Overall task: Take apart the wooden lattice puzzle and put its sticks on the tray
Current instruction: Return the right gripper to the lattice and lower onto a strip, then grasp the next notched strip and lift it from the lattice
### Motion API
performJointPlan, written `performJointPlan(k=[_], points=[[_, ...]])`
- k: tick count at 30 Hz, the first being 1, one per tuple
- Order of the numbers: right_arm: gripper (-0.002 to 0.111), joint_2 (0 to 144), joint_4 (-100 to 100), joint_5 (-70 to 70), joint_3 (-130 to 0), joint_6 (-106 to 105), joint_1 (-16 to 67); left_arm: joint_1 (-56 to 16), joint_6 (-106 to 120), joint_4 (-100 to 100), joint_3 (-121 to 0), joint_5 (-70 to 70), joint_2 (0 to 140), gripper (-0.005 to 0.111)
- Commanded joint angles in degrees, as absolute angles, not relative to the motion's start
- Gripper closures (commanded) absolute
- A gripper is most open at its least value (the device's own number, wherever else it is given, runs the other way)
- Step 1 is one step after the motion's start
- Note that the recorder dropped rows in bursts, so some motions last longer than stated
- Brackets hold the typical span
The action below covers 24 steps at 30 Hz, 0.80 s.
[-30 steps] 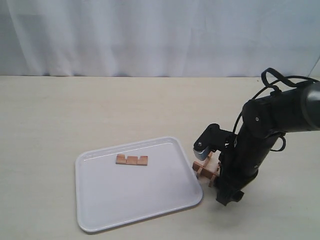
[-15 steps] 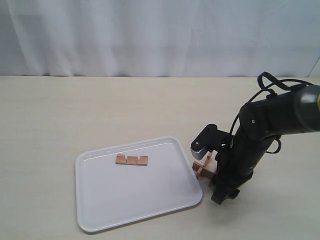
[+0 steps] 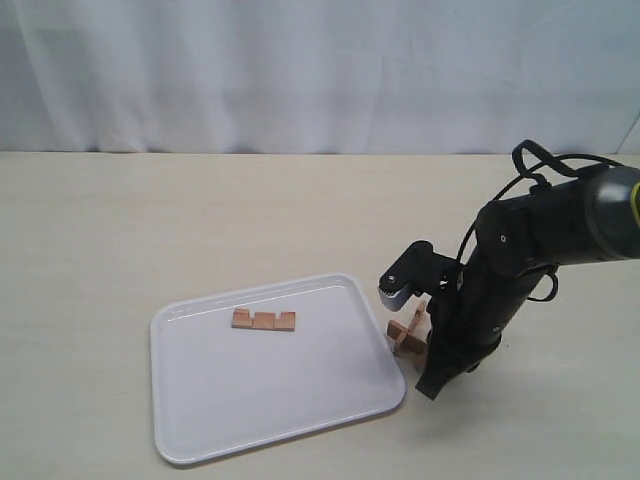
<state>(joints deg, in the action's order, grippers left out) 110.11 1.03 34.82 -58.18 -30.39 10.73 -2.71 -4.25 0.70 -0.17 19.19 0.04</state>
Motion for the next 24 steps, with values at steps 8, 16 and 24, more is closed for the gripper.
performJointPlan(k=[8,16,24], points=[[0.104,105.7,0.8,36.5,-58.6,-30.0,10.8,-2.9,-4.3,0.8,0.0,18.6,0.0,0.107],[0.104,101.1,0.8,43.0,-61.9,-30.8,10.8,-2.9,-4.3,0.8,0.0,18.6,0.0,0.107],[0.104,99.2,0.4,44.6,-67.2,-32.5,18.4,-2.9,-4.3,0.8,0.0,18.6,0.0,0.107]])
